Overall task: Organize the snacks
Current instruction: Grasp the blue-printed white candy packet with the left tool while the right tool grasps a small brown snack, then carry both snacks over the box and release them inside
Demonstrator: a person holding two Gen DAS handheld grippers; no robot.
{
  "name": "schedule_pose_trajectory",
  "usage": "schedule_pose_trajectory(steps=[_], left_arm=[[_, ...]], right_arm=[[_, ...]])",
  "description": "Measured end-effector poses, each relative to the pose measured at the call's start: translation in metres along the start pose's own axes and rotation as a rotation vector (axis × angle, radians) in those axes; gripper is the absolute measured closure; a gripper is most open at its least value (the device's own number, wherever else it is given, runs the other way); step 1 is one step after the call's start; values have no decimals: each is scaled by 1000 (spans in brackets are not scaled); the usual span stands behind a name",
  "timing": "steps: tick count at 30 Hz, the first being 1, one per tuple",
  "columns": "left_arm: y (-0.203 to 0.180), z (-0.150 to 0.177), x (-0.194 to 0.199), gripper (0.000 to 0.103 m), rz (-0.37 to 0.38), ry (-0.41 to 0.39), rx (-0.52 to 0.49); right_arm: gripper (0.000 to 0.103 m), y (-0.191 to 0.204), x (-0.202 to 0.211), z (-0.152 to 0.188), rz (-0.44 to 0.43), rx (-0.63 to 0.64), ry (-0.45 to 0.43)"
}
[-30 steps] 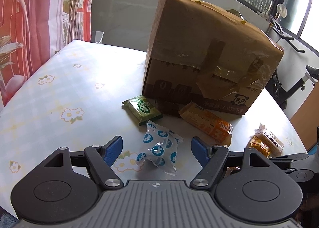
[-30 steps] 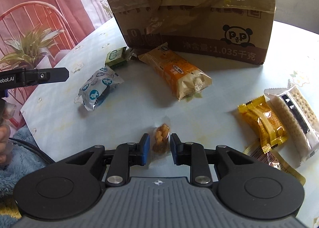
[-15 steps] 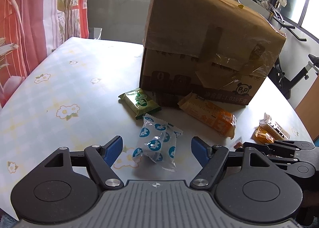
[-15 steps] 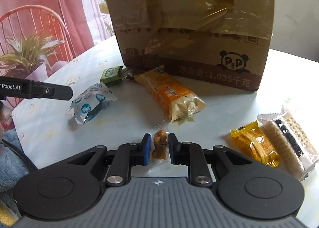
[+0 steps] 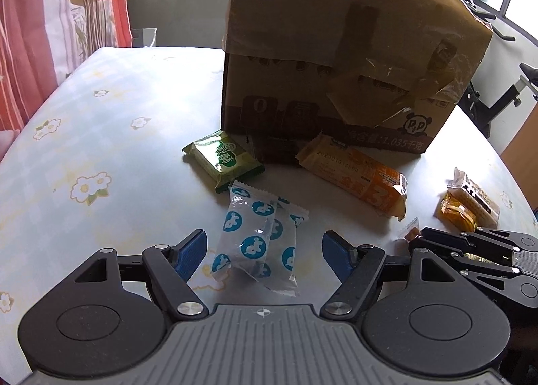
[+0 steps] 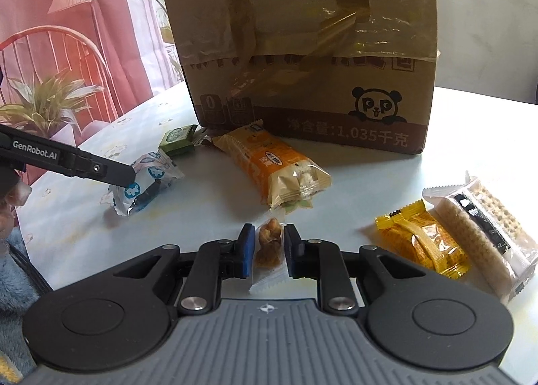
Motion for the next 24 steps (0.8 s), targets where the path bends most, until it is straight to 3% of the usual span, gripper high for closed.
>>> schedule_pose_trajectory(steps=[6,10,12,18,24], left_arm=[[0,-7,-20,27,-25,31,-11],[2,-2,-31,50,-49,48,-25],[1,1,-28,53,-53,28,-36],[-2,9,-12,55,-1,9,-31],[-7,-12,20,55,95,-56,-9]], right_arm=[[83,-2,1,1,-12,-15,-6],[83,-3,1,2,-18,-23,-10],[83,-3,1,3,-21,-26,-11],[83,-6,2,3,-33,-42,-10],[83,-6,17,-9,-30,-29,-37]])
Point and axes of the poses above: each gripper's, at about its wrist camera, not at the fingertips, and x roughly against the way its jaws point, y to its left, z to its underside, the point moved 5 cm from there along -x, roughly the way its jaws point, and after that the axes turned 13 degrees about x, right-handed, at the moved point
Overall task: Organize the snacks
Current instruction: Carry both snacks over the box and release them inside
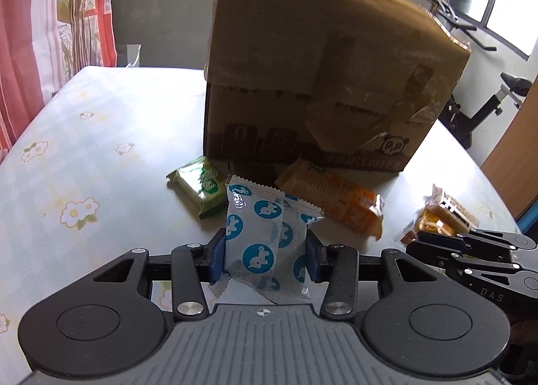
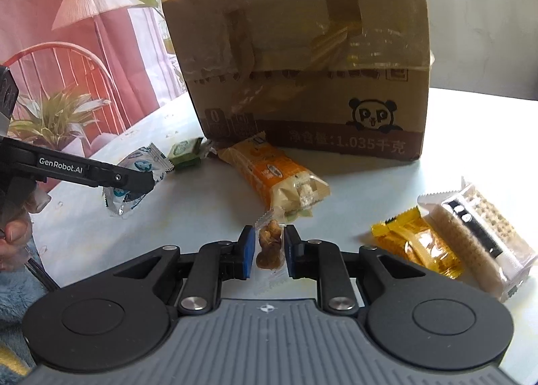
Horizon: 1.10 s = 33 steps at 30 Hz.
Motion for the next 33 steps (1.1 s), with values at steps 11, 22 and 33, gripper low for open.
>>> schedule_pose_trajectory(steps=[11,22,33], left_arm=[[-55,-103,58,54,132,-250,-136],[-85,-199,23,54,130,-327,-87],[-64,-195,-2,36,157,-280,-8]], right_arm=[[83,-23,56,-119,33,67,-284],[83,-46,-4,-231,27,45,-339],[75,-37,-37,-237,12,96,-274]])
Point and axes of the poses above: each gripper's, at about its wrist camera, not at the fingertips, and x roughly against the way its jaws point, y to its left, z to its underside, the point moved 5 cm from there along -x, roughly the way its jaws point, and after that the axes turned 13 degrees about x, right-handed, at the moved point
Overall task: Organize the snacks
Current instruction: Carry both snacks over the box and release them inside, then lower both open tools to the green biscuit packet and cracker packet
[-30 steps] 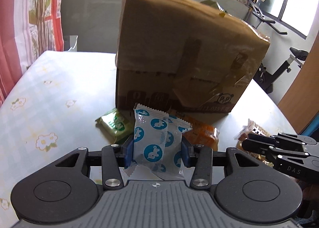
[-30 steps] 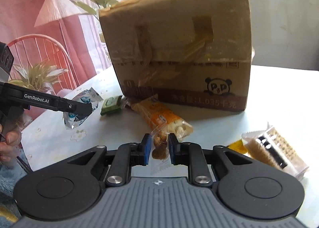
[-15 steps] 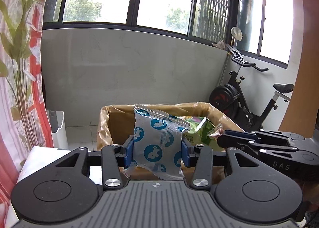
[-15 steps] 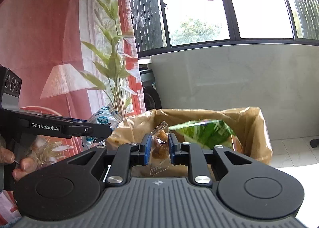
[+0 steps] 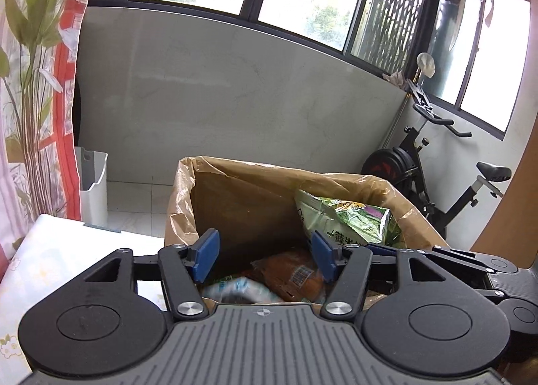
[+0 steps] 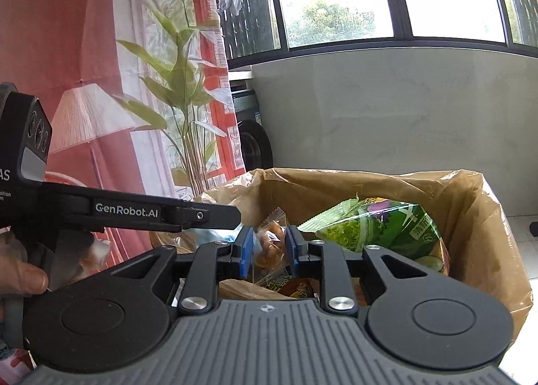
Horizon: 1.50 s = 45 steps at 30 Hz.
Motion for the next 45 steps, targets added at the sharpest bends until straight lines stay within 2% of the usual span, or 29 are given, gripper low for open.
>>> schedule_pose_trajectory(steps=[1,3,6,10,15,22,27,31,40,45], left_arm=[[2,0,3,36,-4,-6,-11],[4,0,9,36,-12,-11,-32],[11,-3,20,36,-5,-21,-35],[27,-6,48,36,4,-78,-15],[62,-5,71,36,-58,-100,48],[103,36,64,36,-188,-12,98],[124,92,39,36,-265,88,213],[130,121,14,36,-335,156,215],[129,146,-14,36,-389,237,225],[125,152,-18,36,-433,239,166]], right_arm=[[70,0,1,0,-6,4,2],[67,2,4,0,1,22,8],[67,4,16,0,-2,39,-6],[67,7,39,5,0,58,-28],[67,3,73,20,26,39,-56],[67,-7,106,54,99,-80,-61],[67,-8,117,85,165,-91,-13],[67,-19,119,116,191,-156,56],[67,-39,131,167,289,-200,184],[67,-41,133,189,320,-187,260]])
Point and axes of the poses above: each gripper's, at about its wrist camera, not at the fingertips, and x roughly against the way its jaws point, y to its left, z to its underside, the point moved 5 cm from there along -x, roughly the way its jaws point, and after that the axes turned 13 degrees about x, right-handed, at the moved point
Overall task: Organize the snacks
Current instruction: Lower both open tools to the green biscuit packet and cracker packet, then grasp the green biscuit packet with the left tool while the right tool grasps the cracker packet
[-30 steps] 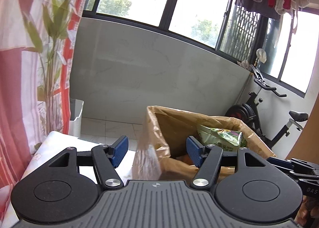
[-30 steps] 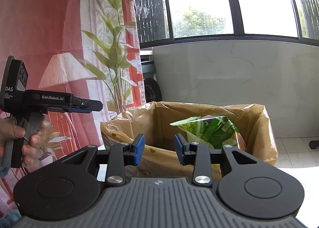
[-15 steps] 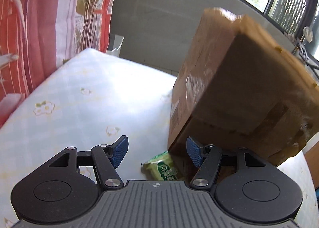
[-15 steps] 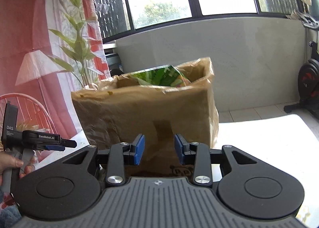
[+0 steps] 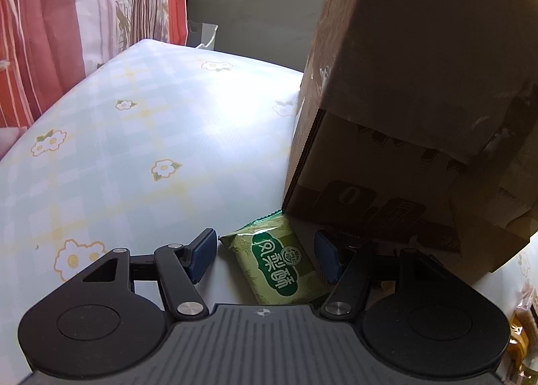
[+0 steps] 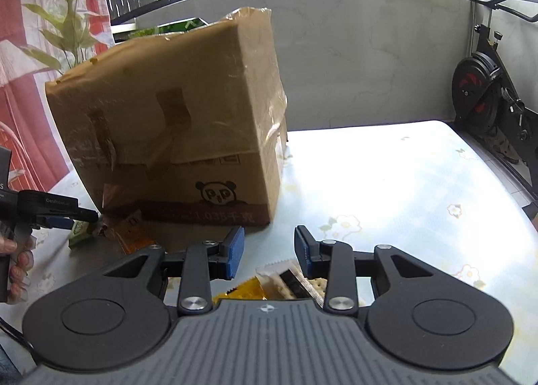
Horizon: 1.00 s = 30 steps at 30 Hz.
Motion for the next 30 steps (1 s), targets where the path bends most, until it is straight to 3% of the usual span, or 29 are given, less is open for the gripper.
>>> schedule_pose_trajectory(steps=[2,12,23,30], left_arm=[[-1,3,3,42,-3,-11,-25],[18,22,27,44,54,12,-91],[13,56,46,44,102,23,-141],[8,65,50,42,123,39,-156]], right_arm=[[67,-2,1,7,4,3,12],[63,-4,-4,19,8,10,55],[47,-8,-19,31,94,147,116],[37,-15,-28,37,70,143,128]])
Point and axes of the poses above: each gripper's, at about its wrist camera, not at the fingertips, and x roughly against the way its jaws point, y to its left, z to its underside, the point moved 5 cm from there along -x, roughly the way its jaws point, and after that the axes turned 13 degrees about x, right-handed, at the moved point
